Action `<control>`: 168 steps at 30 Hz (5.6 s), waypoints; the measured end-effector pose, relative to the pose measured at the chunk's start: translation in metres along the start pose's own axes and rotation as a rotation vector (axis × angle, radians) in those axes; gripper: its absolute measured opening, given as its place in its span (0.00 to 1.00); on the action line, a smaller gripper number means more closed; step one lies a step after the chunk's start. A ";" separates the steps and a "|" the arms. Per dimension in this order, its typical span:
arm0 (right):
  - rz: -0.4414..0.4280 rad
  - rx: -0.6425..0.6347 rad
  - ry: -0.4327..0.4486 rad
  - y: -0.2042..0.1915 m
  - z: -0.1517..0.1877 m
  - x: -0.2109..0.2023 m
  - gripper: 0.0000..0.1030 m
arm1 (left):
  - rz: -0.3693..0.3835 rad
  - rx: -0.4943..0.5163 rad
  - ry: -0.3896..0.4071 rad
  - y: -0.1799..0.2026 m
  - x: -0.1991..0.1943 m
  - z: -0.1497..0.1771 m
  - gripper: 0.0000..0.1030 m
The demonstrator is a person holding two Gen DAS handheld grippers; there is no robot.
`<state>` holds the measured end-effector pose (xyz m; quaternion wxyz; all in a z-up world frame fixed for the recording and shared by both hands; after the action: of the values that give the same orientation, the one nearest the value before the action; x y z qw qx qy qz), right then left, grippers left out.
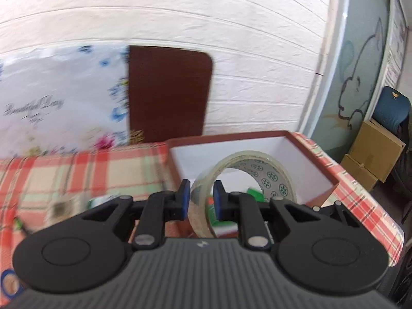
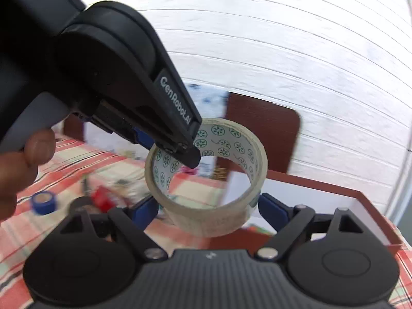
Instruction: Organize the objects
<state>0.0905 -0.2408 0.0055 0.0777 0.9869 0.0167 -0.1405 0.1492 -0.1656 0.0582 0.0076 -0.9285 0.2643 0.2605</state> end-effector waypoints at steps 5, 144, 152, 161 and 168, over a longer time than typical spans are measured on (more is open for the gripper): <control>0.083 0.035 -0.074 0.047 0.005 0.042 0.86 | -0.015 0.016 -0.043 0.026 0.053 -0.010 0.34; -0.217 0.064 -0.364 -0.065 0.095 -0.052 0.76 | 0.075 -0.059 -0.267 -0.066 -0.037 0.135 0.51; -0.237 0.029 -0.367 -0.073 0.089 -0.039 0.71 | 0.034 0.012 -0.406 -0.040 -0.006 0.139 0.29; 0.030 0.040 -0.027 0.010 0.025 -0.055 0.71 | 0.140 0.125 -0.124 0.043 -0.001 0.017 0.30; 0.169 0.097 -0.043 0.102 0.011 -0.003 0.71 | 0.139 0.171 -0.106 0.108 0.075 -0.018 0.30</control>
<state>0.0904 -0.3432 0.0110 0.0419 0.9841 -0.0753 -0.1552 0.1590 -0.2978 0.0501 0.0827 -0.8890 0.3485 0.2854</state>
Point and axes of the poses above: each gripper's, at about its wrist camera, not at the fingertips, and x roughly the way its jaws point, y to its right, z to its underside, the point moved 3 cm from there along x, roughly the way its jaws point, and after that the axes turned 1 degree about x, right-handed, at the moved point
